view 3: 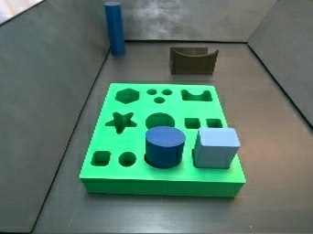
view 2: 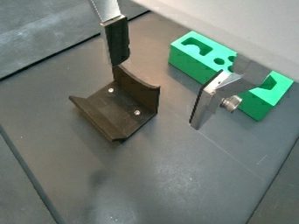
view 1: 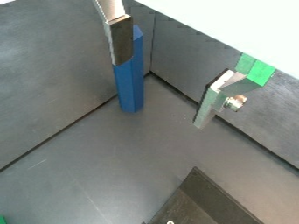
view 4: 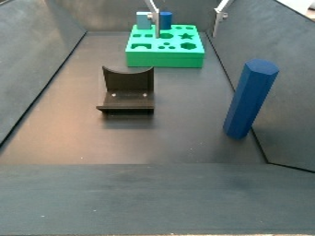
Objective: Pick up the hexagon object. Move up. Move to above the board. Insert the hexagon object.
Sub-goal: Pick up the hexagon object.
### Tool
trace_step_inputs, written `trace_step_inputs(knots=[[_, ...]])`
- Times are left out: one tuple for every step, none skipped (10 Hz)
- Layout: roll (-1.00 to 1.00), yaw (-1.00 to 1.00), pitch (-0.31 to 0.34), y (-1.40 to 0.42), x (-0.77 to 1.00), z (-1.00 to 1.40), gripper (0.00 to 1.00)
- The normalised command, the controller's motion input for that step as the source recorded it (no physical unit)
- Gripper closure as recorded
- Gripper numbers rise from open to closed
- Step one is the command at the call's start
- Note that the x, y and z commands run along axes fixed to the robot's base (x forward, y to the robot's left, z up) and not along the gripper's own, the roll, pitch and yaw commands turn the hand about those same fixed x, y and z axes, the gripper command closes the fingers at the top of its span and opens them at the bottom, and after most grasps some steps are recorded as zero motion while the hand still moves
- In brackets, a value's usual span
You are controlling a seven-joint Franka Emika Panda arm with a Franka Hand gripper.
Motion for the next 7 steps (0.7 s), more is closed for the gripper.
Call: trace_step_inputs(knots=[[0.00, 0.00, 0.000, 0.00, -0.05, 0.00, 0.00], [-0.05, 0.00, -0.109, 0.25, -0.81, 0.00, 0.00], [-0.06, 0.08, -0.114, 0.39, -0.74, 0.00, 0.00], [-0.04, 0.00, -0.156, 0.28, -1.00, 0.00, 0.00], [0.00, 0.00, -0.149, 0.20, -0.95, 0.00, 0.00], [0.00, 0.00, -0.160, 0.18, -0.84, 0.00, 0.00], [0.00, 0.00, -0.124, 0.18, -0.77, -0.03, 0.00]])
